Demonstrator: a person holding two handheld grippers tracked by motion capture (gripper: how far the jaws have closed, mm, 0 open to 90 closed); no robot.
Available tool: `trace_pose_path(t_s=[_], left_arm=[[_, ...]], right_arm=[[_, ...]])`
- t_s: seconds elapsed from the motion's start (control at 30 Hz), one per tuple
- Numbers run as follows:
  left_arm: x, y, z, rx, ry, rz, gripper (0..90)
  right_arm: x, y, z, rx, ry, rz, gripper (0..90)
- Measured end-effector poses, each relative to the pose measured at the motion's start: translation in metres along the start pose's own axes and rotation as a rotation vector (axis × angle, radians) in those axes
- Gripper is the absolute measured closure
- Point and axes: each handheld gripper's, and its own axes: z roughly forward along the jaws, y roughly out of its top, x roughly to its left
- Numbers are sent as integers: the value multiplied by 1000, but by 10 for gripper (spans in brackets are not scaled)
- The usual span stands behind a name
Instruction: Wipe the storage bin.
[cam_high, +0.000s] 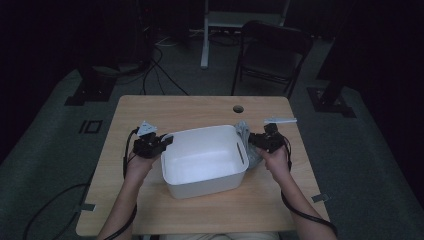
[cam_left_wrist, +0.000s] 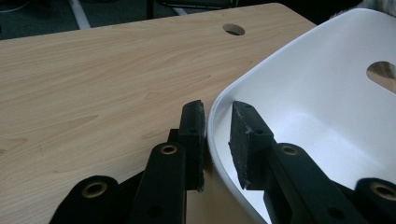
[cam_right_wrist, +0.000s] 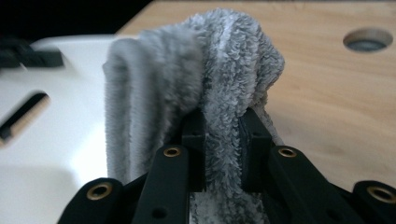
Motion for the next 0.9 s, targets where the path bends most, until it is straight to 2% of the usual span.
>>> trace_pose_path(t_s=[0.3,0.4,0.43,0.47,0.5,0.57,0.6,0.7,0.73,0.77,0.9], left_arm=[[0,0,0,1,0,-5,750],[0,0,0,0,-4,-4,749],[0,0,1,0,-5,-4,749],[0,0,1,0,-6,-3,750],[0,0,1,0,-6,-3,750],[-1,0,1,0,0,-4,750],[-1,0,1,0,0,-4,750],[-1,0,1,0,6,-5,750],[-1,0,1,0,6,-5,750],[-1,0,1,0,5,-7,750],[0,0,1,0,-2,-4,749]], right_arm=[[-7,-5,18,65,-16,9,765],[-8,-1,14,54,-10,9,765],[-7,6,8,16,5,15,764],[-5,10,6,6,1,3,765],[-5,10,6,6,1,3,765],[1,13,10,20,-31,-41,766],[1,13,10,20,-31,-41,766],[-5,8,16,28,-10,-5,768],[-5,8,16,28,-10,-5,768],[-6,4,22,50,-29,-8,769],[-11,4,22,62,-17,5,767]])
